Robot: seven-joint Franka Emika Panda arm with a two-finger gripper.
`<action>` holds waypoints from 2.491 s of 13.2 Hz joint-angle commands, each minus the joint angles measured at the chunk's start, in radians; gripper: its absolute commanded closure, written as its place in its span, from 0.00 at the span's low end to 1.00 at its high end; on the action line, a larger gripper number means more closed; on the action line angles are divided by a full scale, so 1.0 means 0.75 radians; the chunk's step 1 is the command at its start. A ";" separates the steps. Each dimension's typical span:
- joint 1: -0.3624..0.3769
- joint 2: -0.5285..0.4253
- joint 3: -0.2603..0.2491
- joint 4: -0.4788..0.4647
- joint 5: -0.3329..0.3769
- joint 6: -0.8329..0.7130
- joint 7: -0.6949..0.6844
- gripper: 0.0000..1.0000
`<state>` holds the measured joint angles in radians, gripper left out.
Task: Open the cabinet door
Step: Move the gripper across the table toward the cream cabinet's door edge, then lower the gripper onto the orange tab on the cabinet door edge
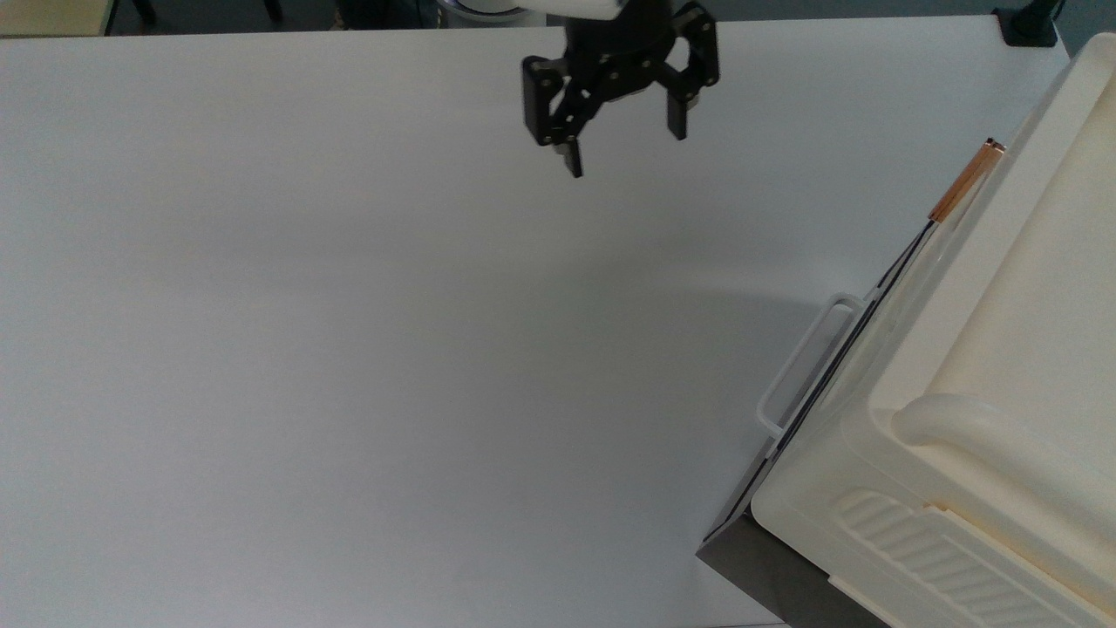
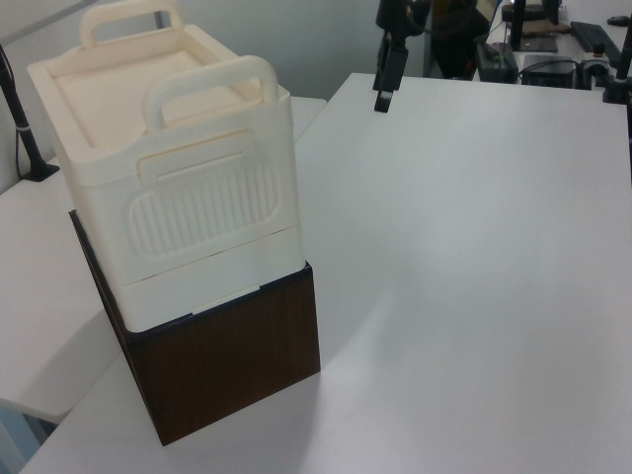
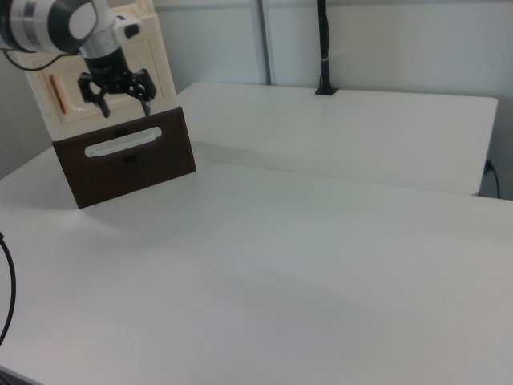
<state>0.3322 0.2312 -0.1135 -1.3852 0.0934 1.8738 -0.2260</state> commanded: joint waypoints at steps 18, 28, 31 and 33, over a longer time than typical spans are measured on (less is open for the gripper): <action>0.504 0.174 -0.157 0.141 0.027 0.486 -0.075 0.48; 0.531 0.242 -0.110 0.149 0.019 0.649 0.066 0.68; 0.533 0.224 -0.110 0.139 0.023 0.631 0.074 0.92; 0.533 0.197 -0.114 0.135 0.029 0.627 0.070 0.99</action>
<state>0.7143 0.3870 -0.1974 -1.2922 0.0956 2.3203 -0.1852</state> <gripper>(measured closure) 0.819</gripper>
